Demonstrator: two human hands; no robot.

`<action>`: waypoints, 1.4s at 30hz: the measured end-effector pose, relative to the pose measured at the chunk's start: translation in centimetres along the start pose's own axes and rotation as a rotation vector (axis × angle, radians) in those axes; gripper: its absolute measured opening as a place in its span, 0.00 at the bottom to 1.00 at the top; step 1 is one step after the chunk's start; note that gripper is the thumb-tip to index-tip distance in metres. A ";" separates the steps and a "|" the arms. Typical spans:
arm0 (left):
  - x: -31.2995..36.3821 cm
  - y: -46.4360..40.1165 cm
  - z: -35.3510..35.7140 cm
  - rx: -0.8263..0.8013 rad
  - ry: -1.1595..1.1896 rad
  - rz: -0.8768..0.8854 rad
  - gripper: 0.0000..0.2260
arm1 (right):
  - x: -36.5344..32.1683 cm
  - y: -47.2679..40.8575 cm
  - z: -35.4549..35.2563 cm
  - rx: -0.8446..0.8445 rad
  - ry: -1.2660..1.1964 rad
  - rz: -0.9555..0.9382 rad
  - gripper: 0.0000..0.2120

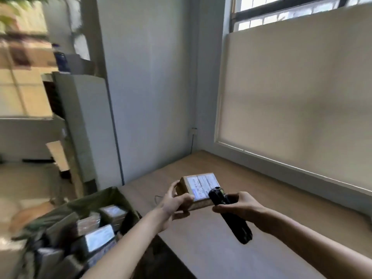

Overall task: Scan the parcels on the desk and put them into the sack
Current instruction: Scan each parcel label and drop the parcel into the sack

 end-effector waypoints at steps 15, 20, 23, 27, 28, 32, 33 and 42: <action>-8.7 0.7 -37.0 0.637 -0.017 -0.041 0.22 | -12.6 -12.7 39.1 -0.422 -0.104 -0.167 0.19; -12.9 -3.6 -43.4 0.681 -0.060 -0.161 0.38 | -13.3 -18.9 46.9 -0.531 -0.099 -0.158 0.20; -15.5 -7.7 -46.6 0.711 -0.113 -0.256 0.46 | -13.4 -23.4 50.5 -0.553 -0.079 -0.137 0.27; -16.1 -13.9 -47.9 0.699 -0.123 -0.311 0.47 | -12.4 -29.4 54.2 -0.589 -0.038 -0.113 0.31; -16.3 -15.5 -47.8 0.685 -0.132 -0.320 0.41 | -11.9 -30.8 54.9 -0.594 -0.025 -0.101 0.29; -17.3 -20.3 -48.4 0.713 -0.193 -0.340 0.28 | -10.3 -35.4 57.4 -0.582 0.048 -0.084 0.32; -17.8 -21.2 -48.8 0.716 -0.212 -0.358 0.33 | -10.0 -36.3 57.9 -0.576 0.074 -0.086 0.33; -17.9 -23.8 -52.5 0.781 -0.532 -0.404 0.23 | -9.3 -40.2 57.1 -0.482 0.260 -0.188 0.29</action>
Point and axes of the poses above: each hand's wrist, its own y-axis away from the middle knuckle, its own z-axis out of the palm, x = y × z, the point moved 7 cm from there along -y, towards the middle knuckle, and after that the axes turned 7 degrees about x, right-handed, at the moved point
